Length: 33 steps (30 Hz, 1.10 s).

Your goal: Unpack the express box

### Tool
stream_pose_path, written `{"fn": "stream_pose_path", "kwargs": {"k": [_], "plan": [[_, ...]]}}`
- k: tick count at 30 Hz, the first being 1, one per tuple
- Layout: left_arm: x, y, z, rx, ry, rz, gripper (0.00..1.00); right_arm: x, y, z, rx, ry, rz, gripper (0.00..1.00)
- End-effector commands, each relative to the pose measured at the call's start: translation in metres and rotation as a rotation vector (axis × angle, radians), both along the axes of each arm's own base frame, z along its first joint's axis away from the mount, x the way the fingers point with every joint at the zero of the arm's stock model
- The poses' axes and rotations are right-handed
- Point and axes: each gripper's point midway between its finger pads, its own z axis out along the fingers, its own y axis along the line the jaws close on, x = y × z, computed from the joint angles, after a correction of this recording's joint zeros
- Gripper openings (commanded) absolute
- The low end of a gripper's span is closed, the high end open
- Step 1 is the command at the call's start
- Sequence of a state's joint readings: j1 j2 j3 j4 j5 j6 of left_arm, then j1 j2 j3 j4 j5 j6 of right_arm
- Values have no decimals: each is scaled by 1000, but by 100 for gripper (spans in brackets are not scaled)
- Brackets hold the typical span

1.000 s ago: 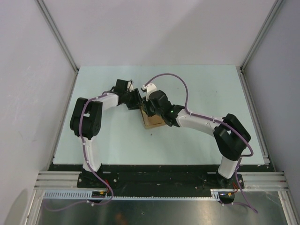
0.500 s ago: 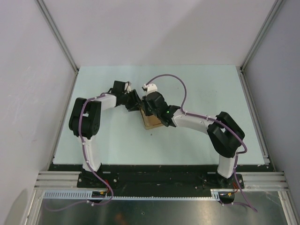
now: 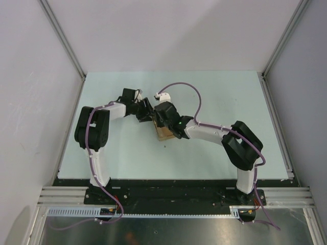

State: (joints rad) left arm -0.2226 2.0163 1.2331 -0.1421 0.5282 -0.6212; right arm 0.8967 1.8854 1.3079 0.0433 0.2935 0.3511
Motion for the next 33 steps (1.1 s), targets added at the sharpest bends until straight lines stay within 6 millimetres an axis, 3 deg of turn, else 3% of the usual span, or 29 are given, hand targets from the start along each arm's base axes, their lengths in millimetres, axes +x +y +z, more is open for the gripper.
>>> {"fn": "stream_pose_path", "kwargs": {"k": [1, 8, 17, 25, 33], "plan": [[-27, 14, -37, 70, 124, 6, 59, 11, 5, 47, 64, -93, -46, 0], [-27, 17, -38, 86, 129, 7, 59, 12, 7, 46, 61, -104, -43, 0], [-29, 19, -41, 99, 143, 11, 59, 13, 2, 64, 72, -136, -60, 0], [-28, 19, -41, 96, 150, 15, 59, 12, 5, 62, 73, -134, -48, 0], [-29, 19, -40, 98, 148, 14, 59, 10, 9, 45, 54, -107, -27, 0]]}}
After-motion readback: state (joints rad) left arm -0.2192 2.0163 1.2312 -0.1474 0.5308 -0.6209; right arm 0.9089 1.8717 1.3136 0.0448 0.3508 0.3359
